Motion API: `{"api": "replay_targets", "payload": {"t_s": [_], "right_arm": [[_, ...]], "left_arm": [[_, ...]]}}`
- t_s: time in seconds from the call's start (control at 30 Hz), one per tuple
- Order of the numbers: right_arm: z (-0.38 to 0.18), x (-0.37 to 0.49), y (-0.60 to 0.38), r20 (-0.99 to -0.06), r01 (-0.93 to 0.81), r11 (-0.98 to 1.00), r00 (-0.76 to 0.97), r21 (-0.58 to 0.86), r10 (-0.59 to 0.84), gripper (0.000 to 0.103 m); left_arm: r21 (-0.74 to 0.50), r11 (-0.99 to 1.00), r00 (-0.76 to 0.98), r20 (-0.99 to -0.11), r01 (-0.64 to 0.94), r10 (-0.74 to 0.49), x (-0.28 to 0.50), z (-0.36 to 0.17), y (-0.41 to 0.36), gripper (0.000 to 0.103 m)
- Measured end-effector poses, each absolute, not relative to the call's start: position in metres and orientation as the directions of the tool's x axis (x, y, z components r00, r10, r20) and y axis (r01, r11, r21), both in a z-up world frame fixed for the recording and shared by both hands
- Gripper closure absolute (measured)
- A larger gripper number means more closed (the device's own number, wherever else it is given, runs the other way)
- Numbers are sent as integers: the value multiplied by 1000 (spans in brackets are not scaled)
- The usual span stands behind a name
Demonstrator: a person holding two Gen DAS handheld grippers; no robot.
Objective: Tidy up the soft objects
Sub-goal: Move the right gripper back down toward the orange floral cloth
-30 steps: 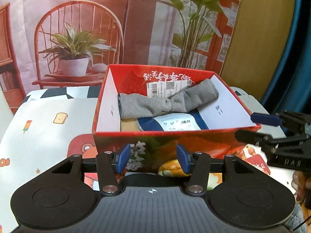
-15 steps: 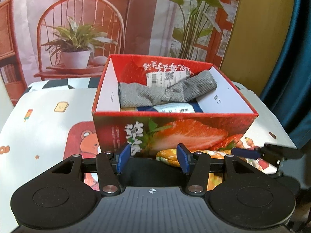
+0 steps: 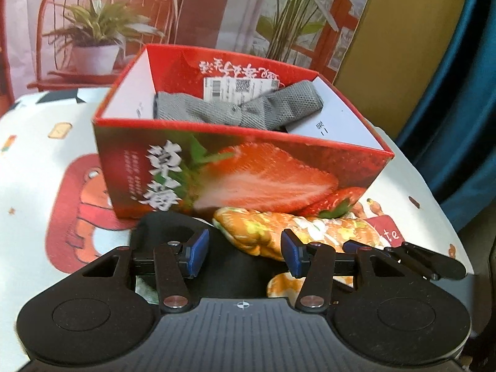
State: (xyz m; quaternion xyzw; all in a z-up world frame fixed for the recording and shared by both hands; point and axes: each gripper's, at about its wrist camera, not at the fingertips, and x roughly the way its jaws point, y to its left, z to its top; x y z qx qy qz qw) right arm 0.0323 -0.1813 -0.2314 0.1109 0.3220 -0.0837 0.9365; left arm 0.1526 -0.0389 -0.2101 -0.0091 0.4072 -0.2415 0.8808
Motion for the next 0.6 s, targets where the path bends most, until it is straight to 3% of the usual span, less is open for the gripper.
{"api": "replay_targets", "payload": {"t_s": [0.6], "right_arm": [[-237, 21, -174, -579, 197, 972, 811, 130, -87, 44]], "left_arm": [[-281, 877, 510, -728, 389, -459, 182, -231, -54, 51]]}}
